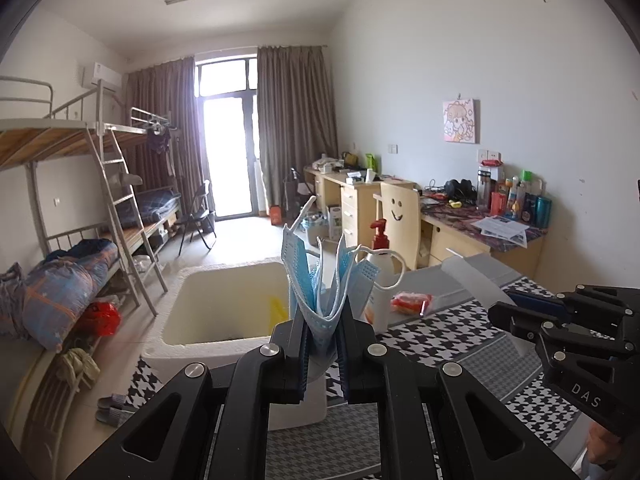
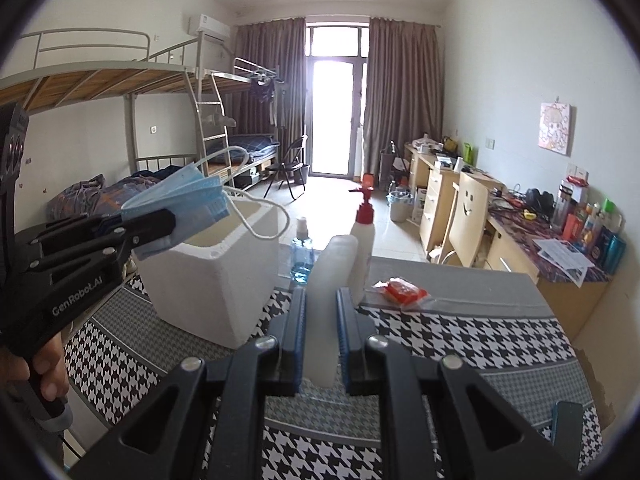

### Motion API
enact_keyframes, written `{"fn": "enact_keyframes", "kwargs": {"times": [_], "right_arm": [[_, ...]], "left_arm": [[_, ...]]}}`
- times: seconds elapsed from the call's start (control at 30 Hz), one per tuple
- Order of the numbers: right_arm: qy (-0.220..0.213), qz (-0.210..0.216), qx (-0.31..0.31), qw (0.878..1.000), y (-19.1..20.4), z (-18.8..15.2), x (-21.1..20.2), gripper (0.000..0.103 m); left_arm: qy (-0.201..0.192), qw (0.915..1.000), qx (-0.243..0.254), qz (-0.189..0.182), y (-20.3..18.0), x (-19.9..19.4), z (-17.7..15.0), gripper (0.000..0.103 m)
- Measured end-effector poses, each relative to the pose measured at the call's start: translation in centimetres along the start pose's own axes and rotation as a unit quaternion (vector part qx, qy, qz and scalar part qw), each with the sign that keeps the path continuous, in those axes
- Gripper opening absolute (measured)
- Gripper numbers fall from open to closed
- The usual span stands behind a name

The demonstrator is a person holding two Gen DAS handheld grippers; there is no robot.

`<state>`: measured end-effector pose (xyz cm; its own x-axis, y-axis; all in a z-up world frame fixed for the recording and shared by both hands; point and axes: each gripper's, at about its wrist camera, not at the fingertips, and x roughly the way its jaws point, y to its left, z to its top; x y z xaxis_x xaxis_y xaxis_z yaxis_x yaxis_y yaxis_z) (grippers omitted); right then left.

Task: Organize soft objects
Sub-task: 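Carry the face mask and white roller with both tools over the foam box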

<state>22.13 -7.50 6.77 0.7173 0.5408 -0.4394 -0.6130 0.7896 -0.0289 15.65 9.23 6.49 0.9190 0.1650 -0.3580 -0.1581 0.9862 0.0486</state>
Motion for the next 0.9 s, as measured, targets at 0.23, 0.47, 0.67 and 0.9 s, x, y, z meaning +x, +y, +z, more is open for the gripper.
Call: {"fn": "enact_keyframes", "kwargs": {"times": [0.23, 0.47, 0.67, 0.9], "right_arm": [[0.0, 0.024, -0.022, 0.999, 1.7, 1.1, 1.0, 0.018], [0.001, 0.047, -0.039, 0.998, 3.1, 2.2, 2.2, 0.018], [0.004, 0.068, -0.049, 0.996, 4.1, 3.0, 3.1, 0.018], [0.01, 0.077, -0.066, 0.995, 4.9, 3.6, 4.5, 0.018]], "left_arm": [[-0.001, 0.9999, -0.004, 0.012, 1.0, -0.1, 0.3, 0.013], [-0.006, 0.9996, -0.004, 0.027, 2.3, 0.0, 0.9, 0.013], [0.0, 0.9992, -0.008, 0.039, 3.5, 0.7, 1.0, 0.013], [0.012, 0.9987, -0.02, 0.045, 5.1, 2.4, 1.3, 0.013]]}}
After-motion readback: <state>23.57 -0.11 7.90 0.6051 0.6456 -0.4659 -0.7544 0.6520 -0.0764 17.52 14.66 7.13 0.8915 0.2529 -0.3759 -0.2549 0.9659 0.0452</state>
